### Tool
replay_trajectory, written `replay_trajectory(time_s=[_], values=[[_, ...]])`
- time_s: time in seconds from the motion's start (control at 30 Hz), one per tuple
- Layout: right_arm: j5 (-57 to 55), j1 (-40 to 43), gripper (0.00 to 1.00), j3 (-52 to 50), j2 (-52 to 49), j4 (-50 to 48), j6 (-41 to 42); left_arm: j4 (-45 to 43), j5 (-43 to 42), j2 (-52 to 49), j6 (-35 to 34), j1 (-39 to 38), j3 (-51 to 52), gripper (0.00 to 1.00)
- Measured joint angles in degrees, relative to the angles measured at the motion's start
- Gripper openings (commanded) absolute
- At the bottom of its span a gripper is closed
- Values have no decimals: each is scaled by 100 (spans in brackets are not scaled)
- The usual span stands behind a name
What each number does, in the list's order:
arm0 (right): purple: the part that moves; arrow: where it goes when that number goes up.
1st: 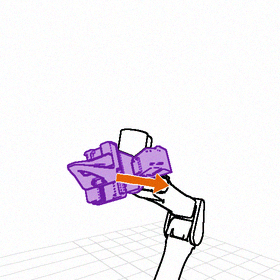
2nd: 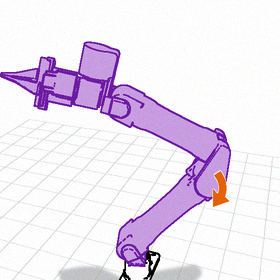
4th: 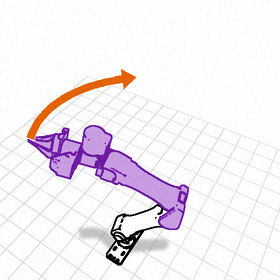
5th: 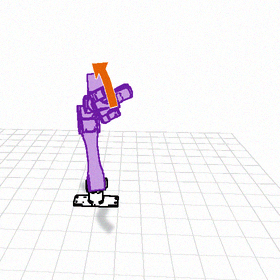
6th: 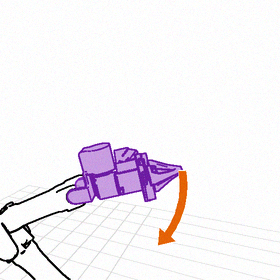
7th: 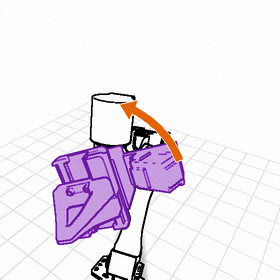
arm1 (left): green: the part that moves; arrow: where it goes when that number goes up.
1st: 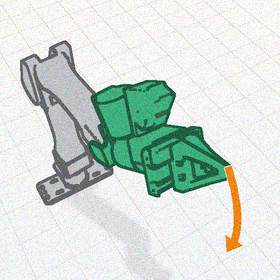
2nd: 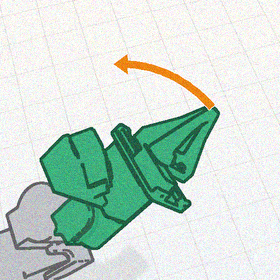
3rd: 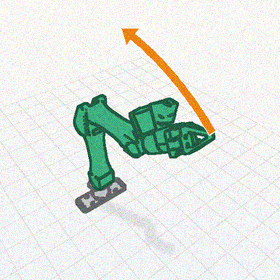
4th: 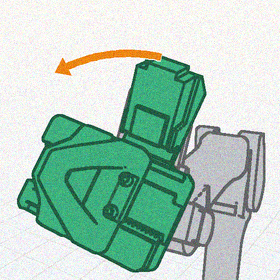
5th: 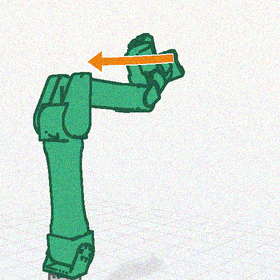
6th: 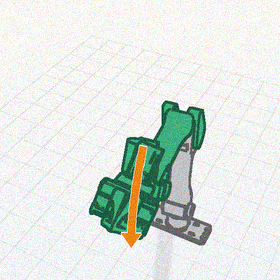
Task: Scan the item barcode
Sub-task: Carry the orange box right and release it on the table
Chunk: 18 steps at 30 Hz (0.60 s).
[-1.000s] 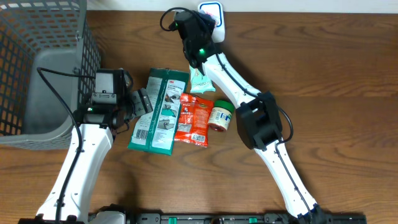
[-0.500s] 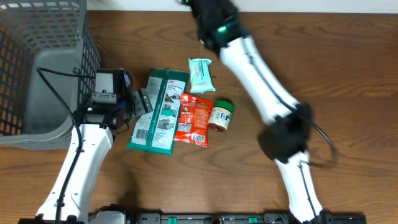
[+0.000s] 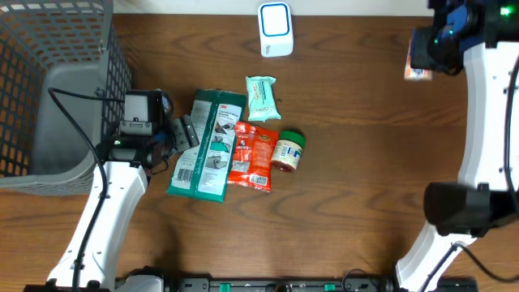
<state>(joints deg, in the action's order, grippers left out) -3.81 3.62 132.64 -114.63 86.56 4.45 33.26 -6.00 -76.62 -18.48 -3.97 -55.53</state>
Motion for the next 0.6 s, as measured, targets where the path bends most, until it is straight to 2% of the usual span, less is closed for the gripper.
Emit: replay_trajectory(time_s=[0.17, 0.33, 0.37, 0.4, 0.43, 0.47, 0.53, 0.6], values=[[326, 920, 2, -1493, -234, -846, 92, -2, 0, 0, 0, 0, 0, 83], [424, 1578, 8, -2861, -313, -1899, 133, -2, 0, -2, 0, 0, 0, 83], [433, 1731, 17, -3274, -313, -2218, 142, -4, 0, 0, 2, 0, 0, 83], [437, 1788, 31, -3442, -313, -2352, 142, 0, 0, 0, 2, 0, 0, 83], [457, 1869, 47, -3746, -306, -2667, 151, 0, 0, 0, 0, 0, 0, 83], [538, 1932, 71, -3998, -306, -2986, 186, 4, 0, 0, 2, 0, 0, 83], [627, 2011, 88, -4363, -315, -3215, 170, -2, 0, -2, 2, 0, 0, 83], [702, 2044, 99, -4454, -315, -3268, 168, -2, 0, 0, 0, 0, 0, 83]])
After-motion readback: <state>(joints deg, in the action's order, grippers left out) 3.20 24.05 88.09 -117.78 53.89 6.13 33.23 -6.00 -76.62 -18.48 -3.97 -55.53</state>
